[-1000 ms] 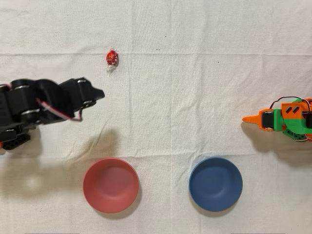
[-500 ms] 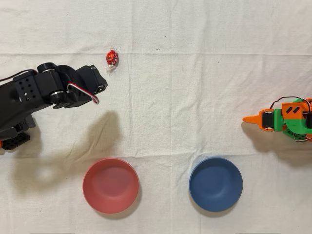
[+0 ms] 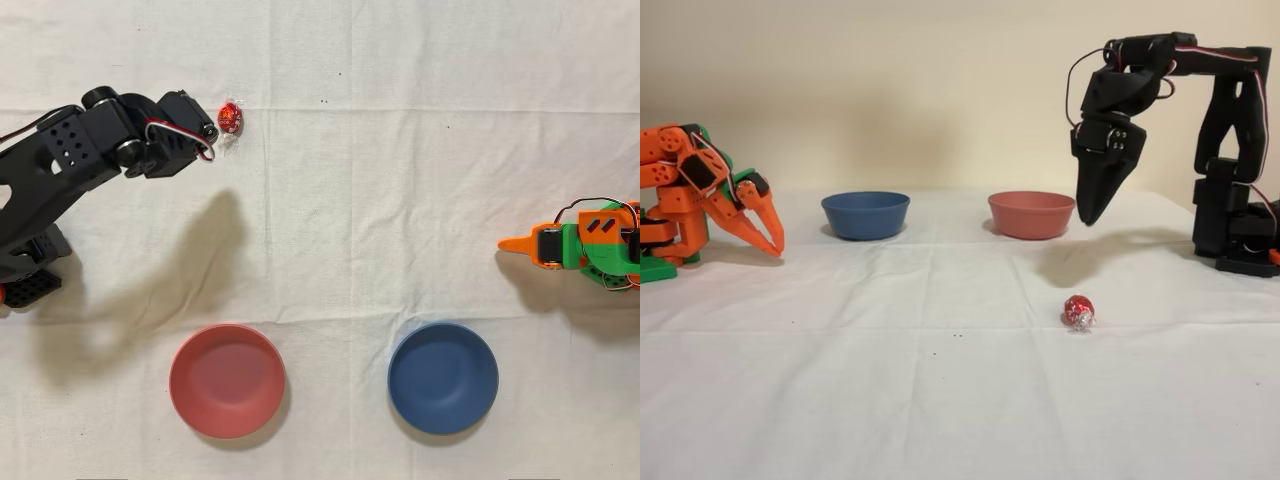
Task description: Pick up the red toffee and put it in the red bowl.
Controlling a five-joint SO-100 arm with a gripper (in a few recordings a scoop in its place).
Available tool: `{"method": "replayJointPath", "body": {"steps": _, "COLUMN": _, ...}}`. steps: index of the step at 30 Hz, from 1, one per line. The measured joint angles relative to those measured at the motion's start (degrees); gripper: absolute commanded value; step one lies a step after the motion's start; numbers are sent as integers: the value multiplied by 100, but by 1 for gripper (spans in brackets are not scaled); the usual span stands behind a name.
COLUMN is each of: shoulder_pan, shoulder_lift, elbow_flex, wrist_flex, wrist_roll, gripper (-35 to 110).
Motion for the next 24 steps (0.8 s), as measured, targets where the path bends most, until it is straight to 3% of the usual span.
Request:
{"method": "replayJointPath", "body": {"steps": 15, "shoulder_pan": -176, "shoulder_lift": -686, "elbow_flex": -272, "wrist_flex": -466, "wrist_roll": 88, "gripper": 22}}
{"method": "replayJointPath", "body": {"steps": 24, "shoulder_pan": -158, "shoulder_lift": -703, "elbow_flex": -62, "wrist_flex": -492, "wrist_roll": 18, "gripper": 27}}
